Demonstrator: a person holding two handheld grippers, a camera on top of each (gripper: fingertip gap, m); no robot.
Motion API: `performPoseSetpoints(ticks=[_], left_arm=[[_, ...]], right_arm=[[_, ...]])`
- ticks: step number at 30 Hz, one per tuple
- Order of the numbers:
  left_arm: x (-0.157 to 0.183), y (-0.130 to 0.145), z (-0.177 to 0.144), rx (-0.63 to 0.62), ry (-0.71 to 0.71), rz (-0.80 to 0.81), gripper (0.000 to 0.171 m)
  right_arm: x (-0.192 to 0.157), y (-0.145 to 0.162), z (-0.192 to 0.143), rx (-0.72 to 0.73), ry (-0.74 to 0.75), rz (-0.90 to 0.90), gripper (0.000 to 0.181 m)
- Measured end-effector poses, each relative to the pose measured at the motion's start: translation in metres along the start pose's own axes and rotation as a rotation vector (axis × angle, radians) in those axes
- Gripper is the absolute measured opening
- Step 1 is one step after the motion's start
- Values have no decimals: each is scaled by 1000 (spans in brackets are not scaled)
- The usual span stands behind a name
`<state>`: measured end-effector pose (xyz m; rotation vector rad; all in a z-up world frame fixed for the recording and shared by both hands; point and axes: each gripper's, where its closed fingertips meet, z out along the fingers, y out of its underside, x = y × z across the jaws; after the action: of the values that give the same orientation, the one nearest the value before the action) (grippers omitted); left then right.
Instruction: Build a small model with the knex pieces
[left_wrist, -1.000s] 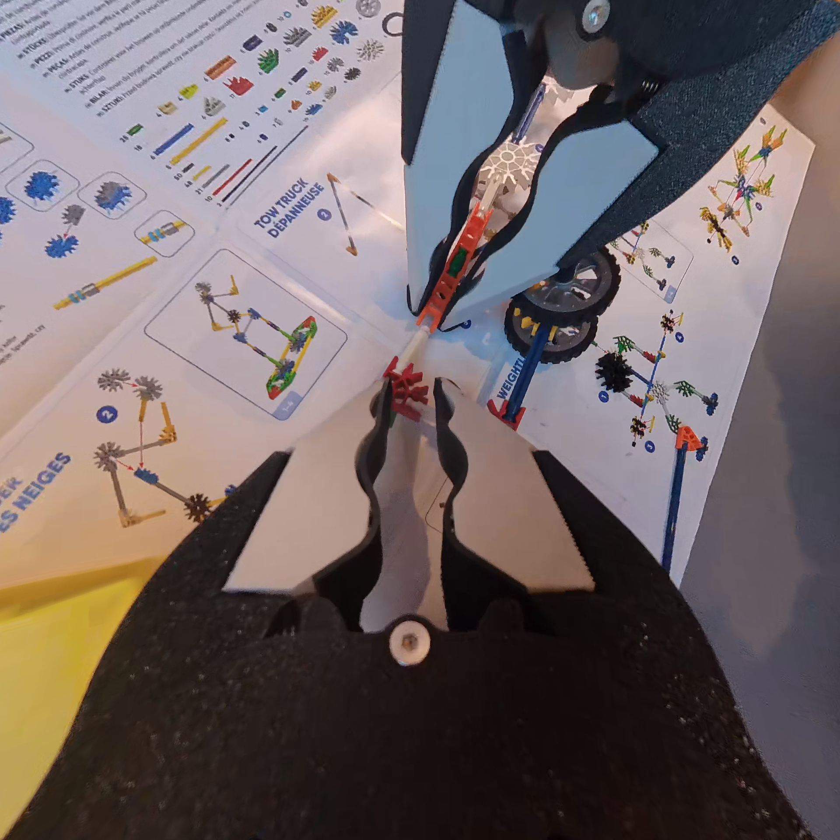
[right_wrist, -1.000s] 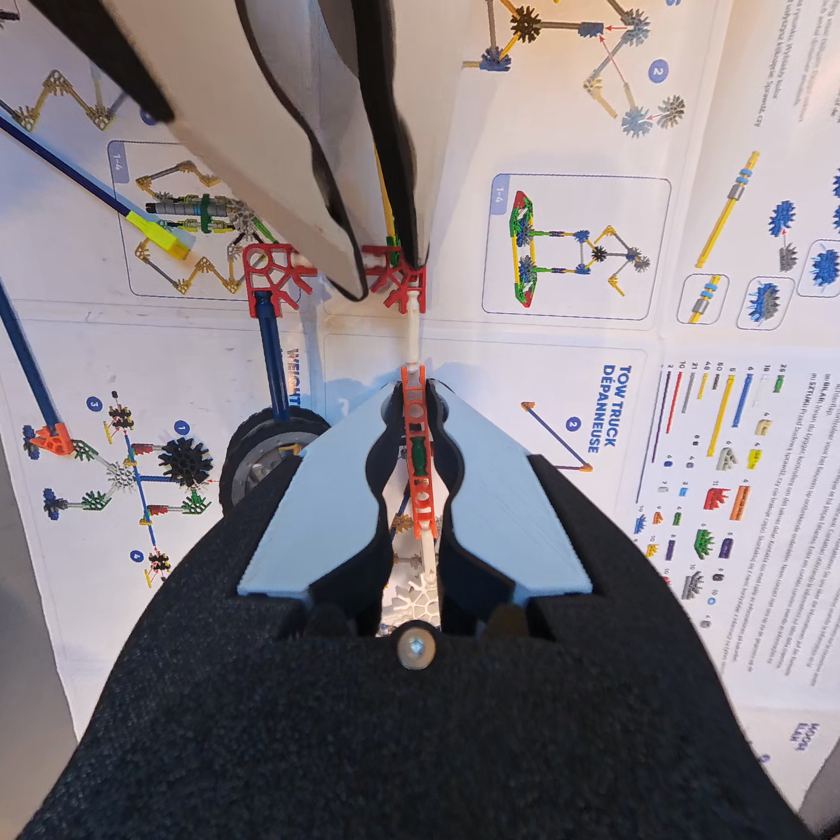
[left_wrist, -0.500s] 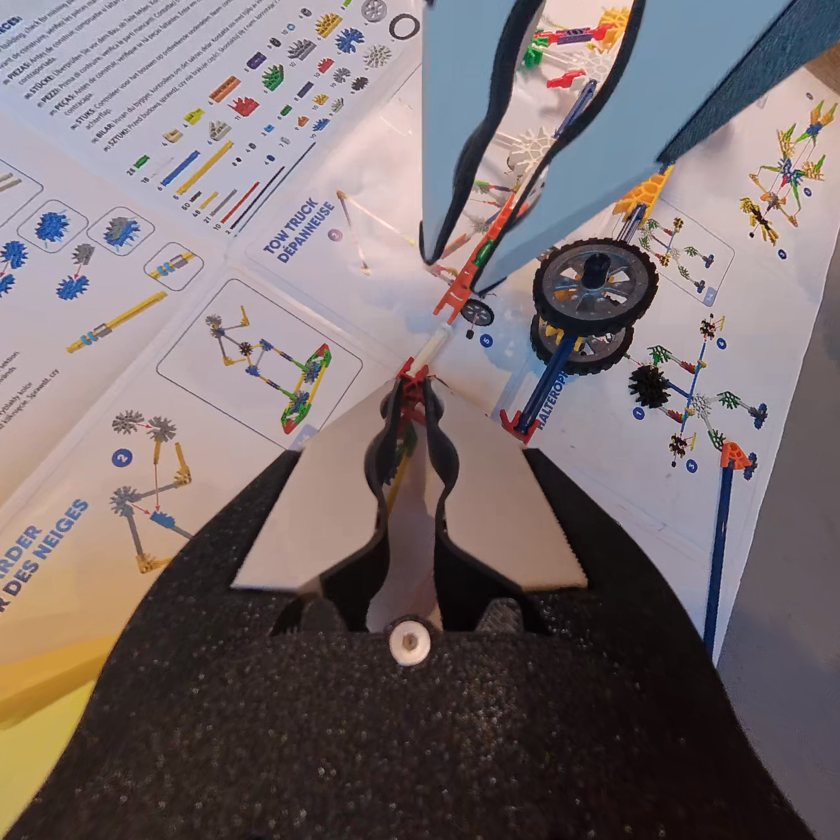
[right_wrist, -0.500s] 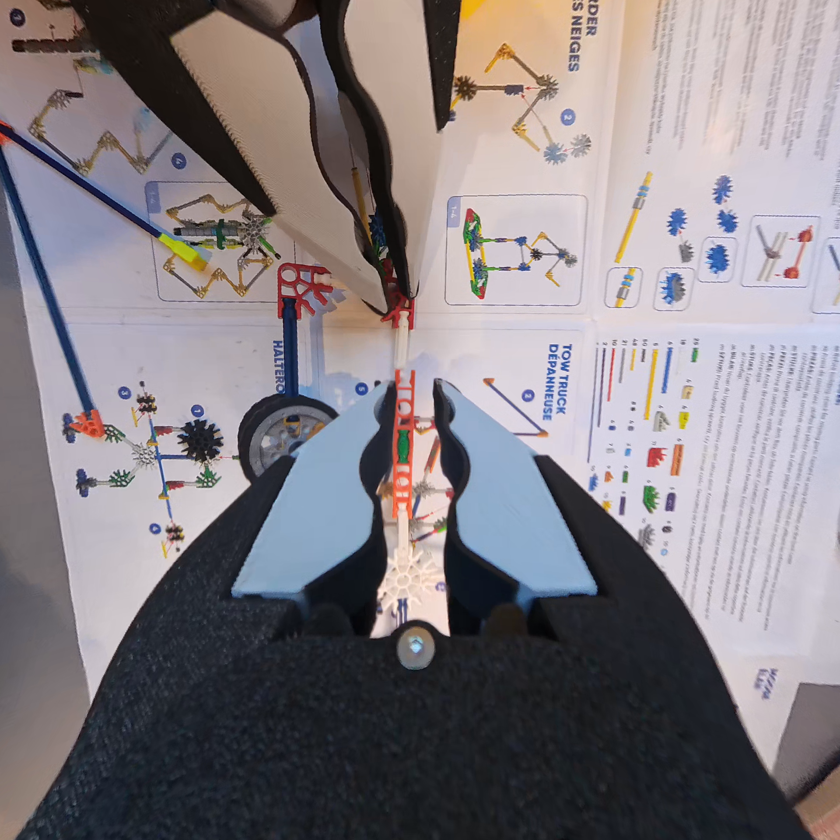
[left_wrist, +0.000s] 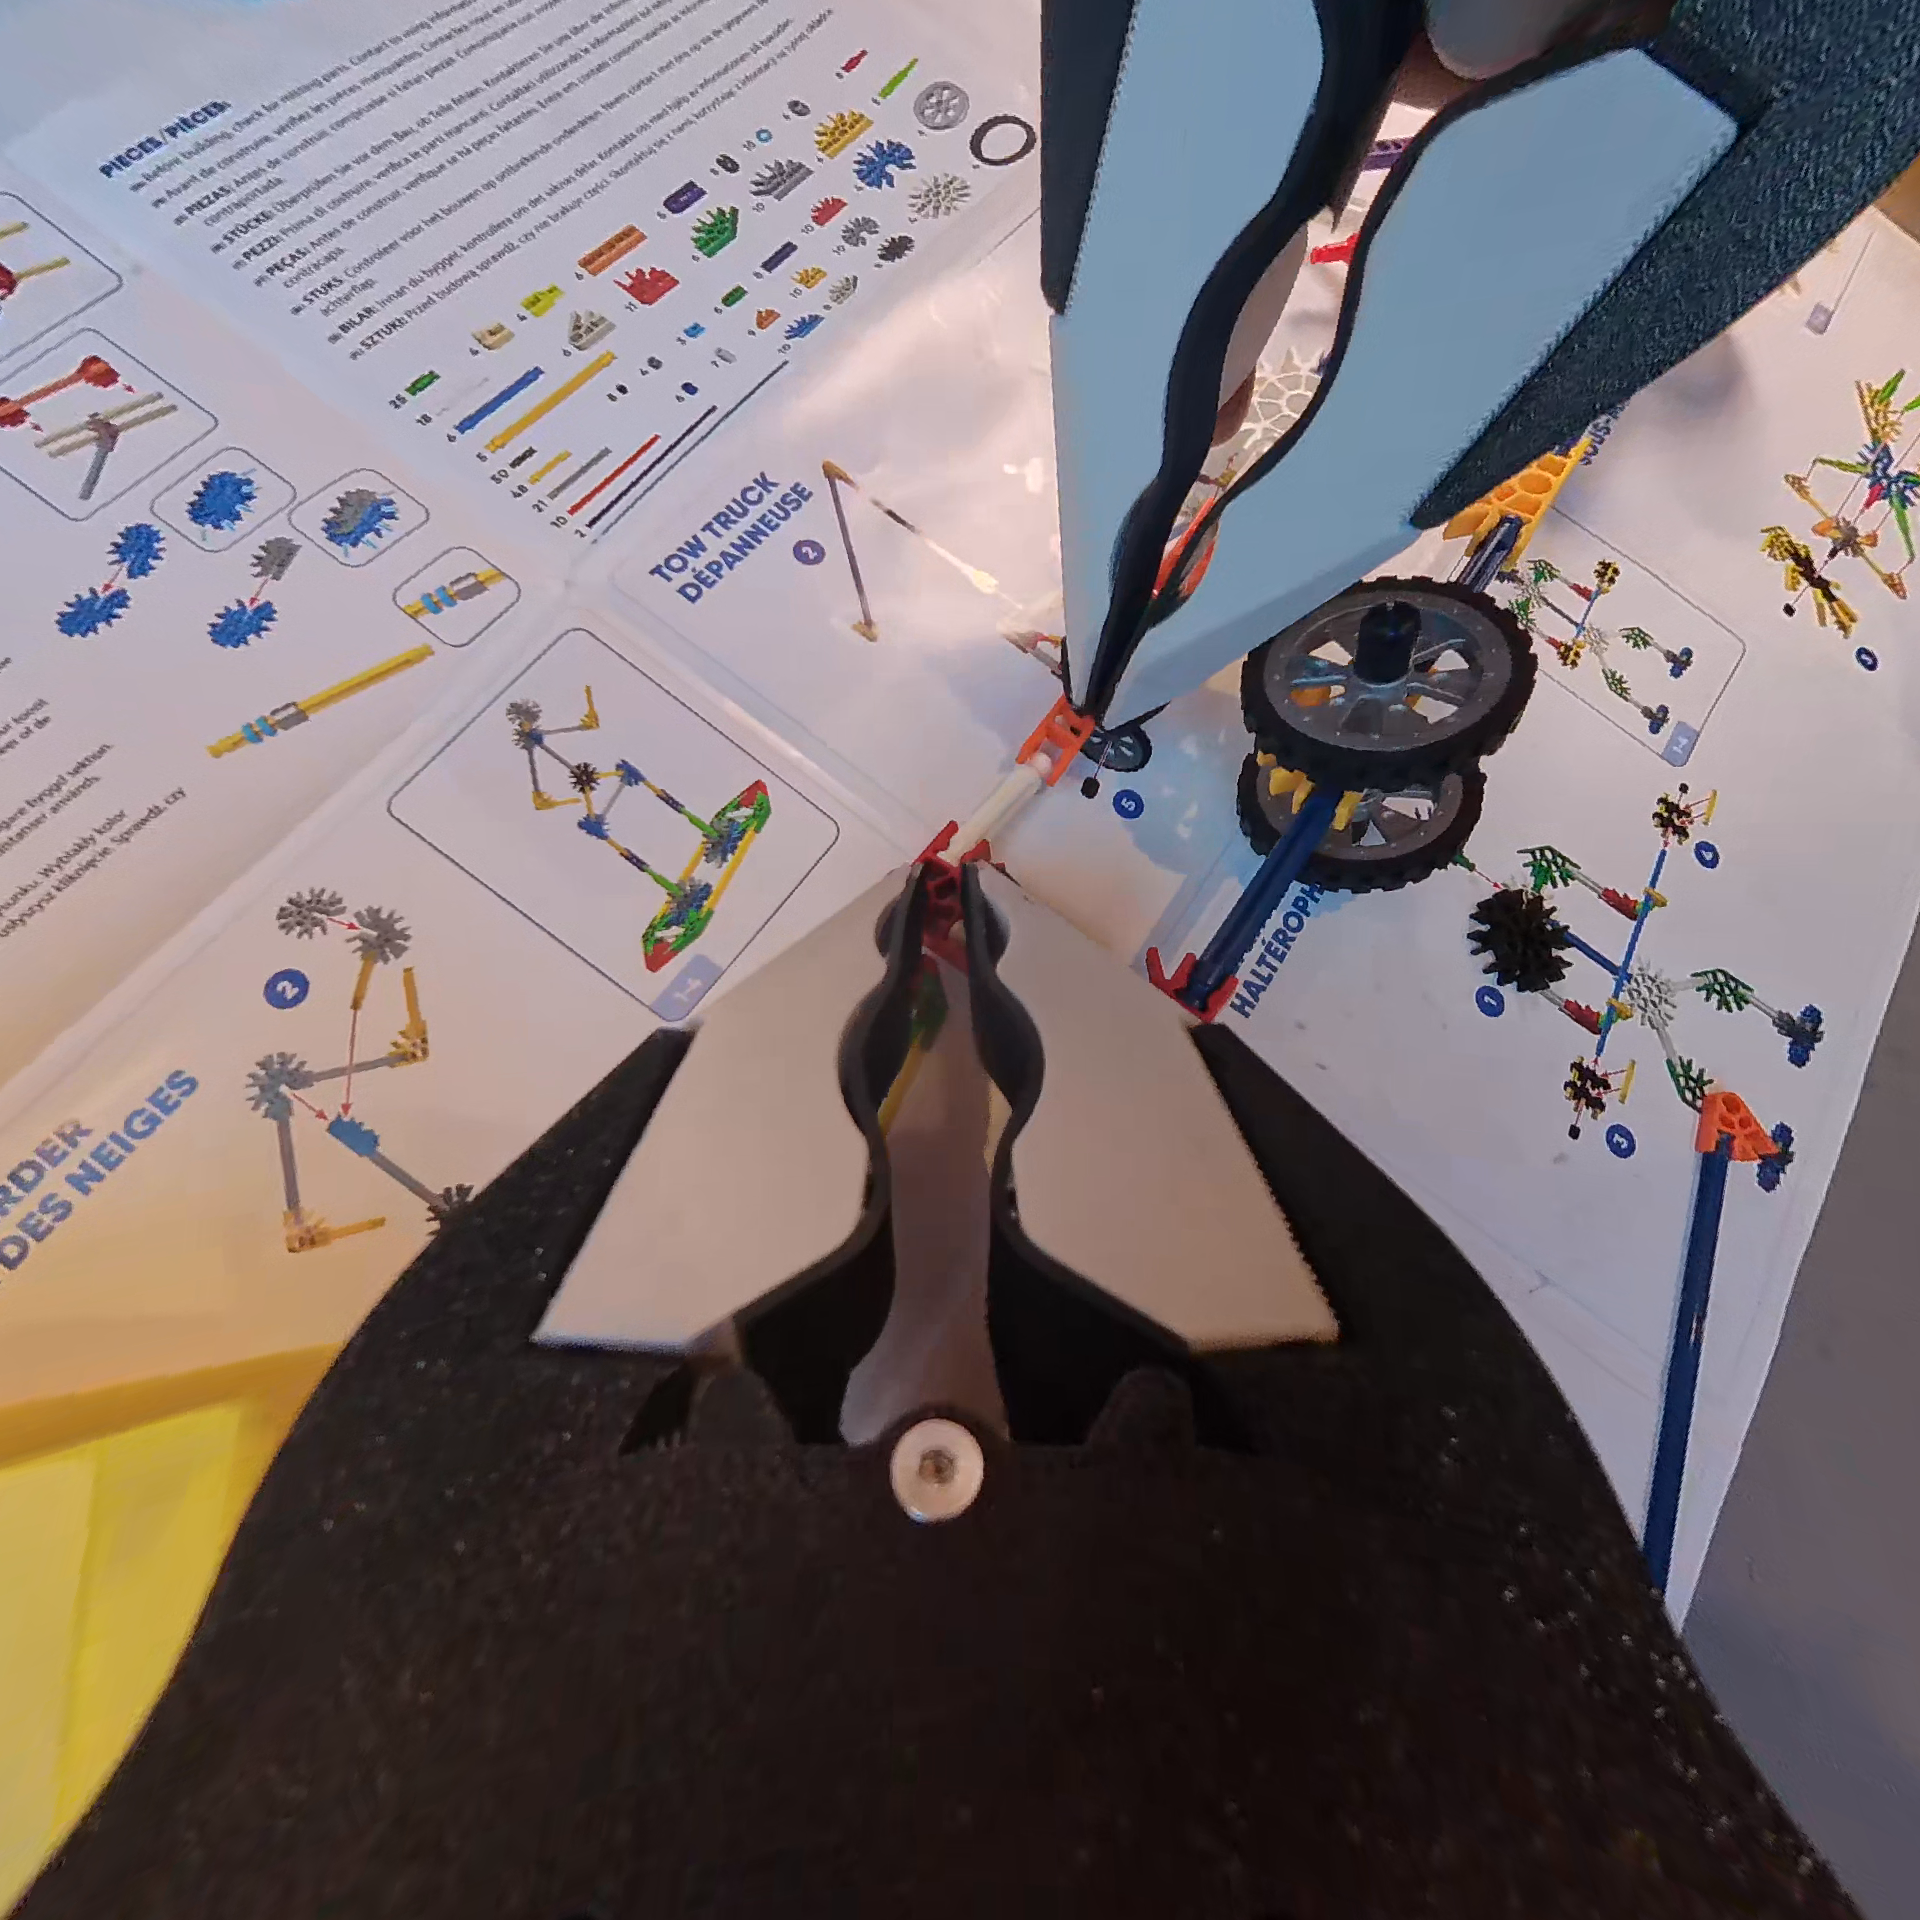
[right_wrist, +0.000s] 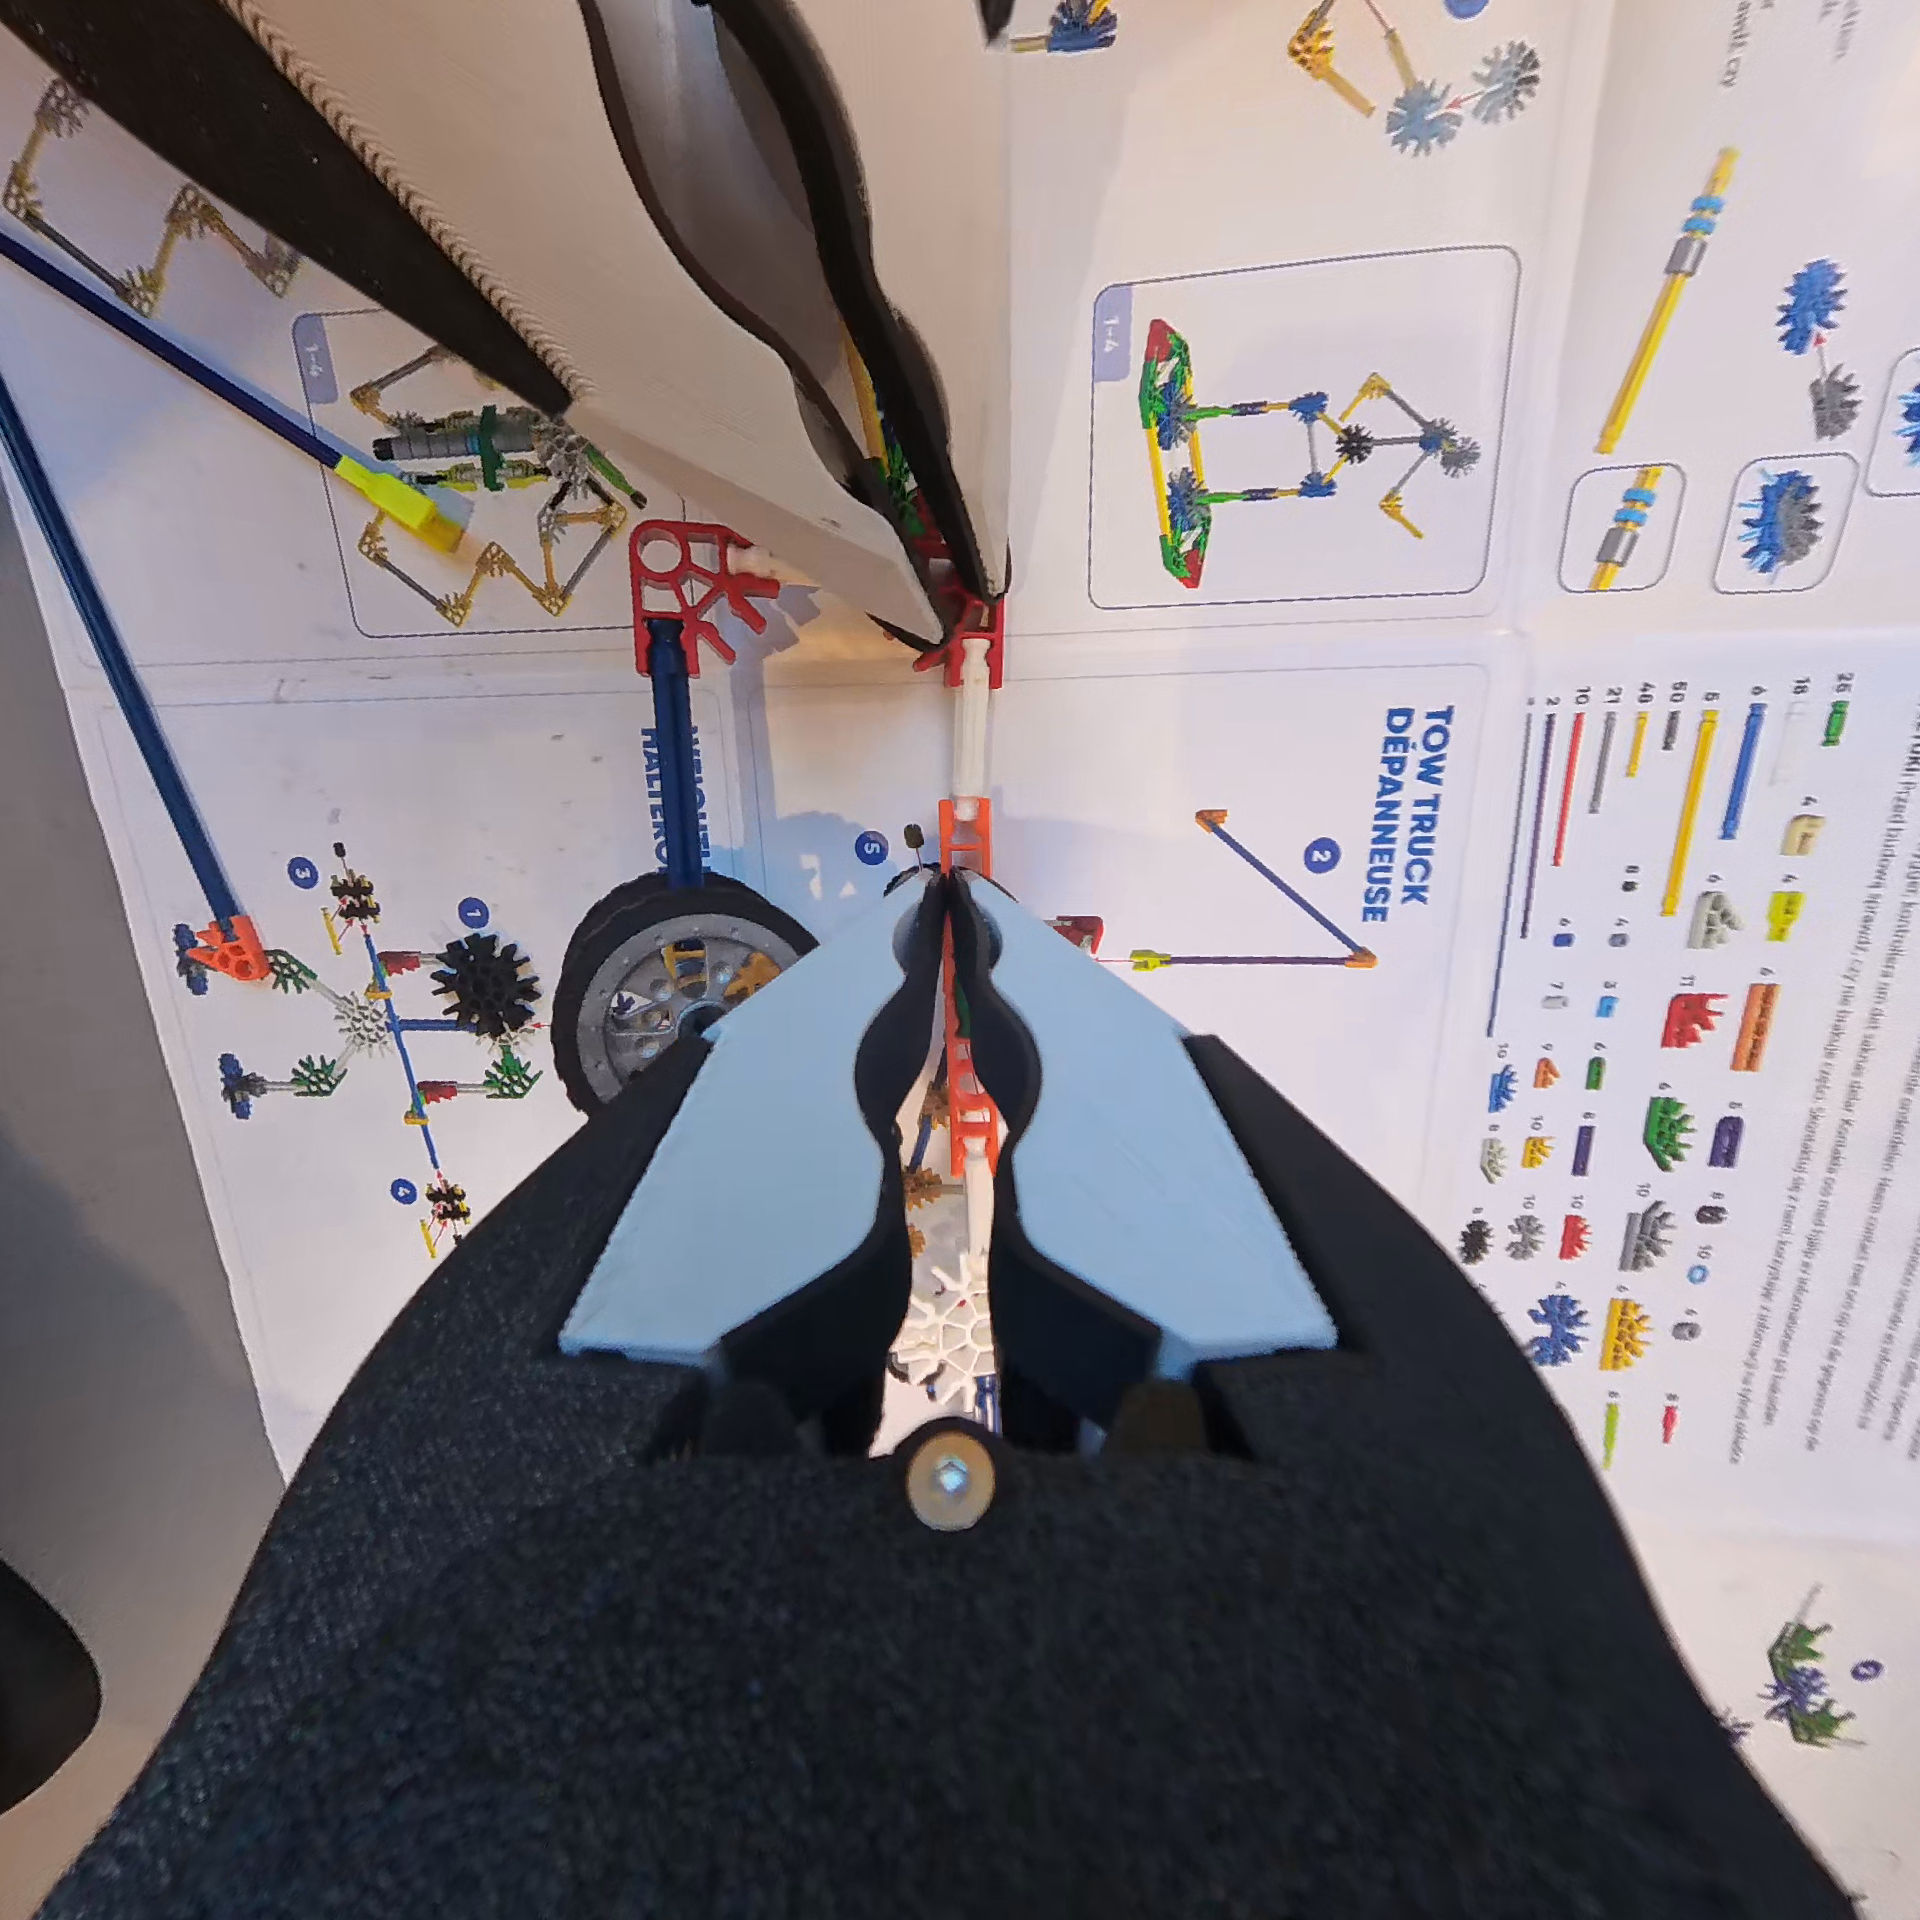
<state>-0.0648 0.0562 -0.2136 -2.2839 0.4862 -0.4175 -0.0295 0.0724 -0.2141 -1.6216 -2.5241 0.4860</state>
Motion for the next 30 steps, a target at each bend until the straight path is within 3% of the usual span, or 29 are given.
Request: performPoseSetpoints(ticks=[7,13,16,18,30], left_arm=[[2,1,0,1,13,-13,8],[8,0,-12,1,174,-187,20],[3,9,-12,-37,130,-159,25],[8,10,-11,-39,146,-173,17],[7,13,-8,-55,80,-148,15]], right_arm=[[0,0,0,53,11,37,0],[-1,-1,1,82,43,13,0],[-1,-1,0,89,61,-15,0],[0,-1,0,91,80,-43,0],[5,-3,-5,132,220,-157,9]])
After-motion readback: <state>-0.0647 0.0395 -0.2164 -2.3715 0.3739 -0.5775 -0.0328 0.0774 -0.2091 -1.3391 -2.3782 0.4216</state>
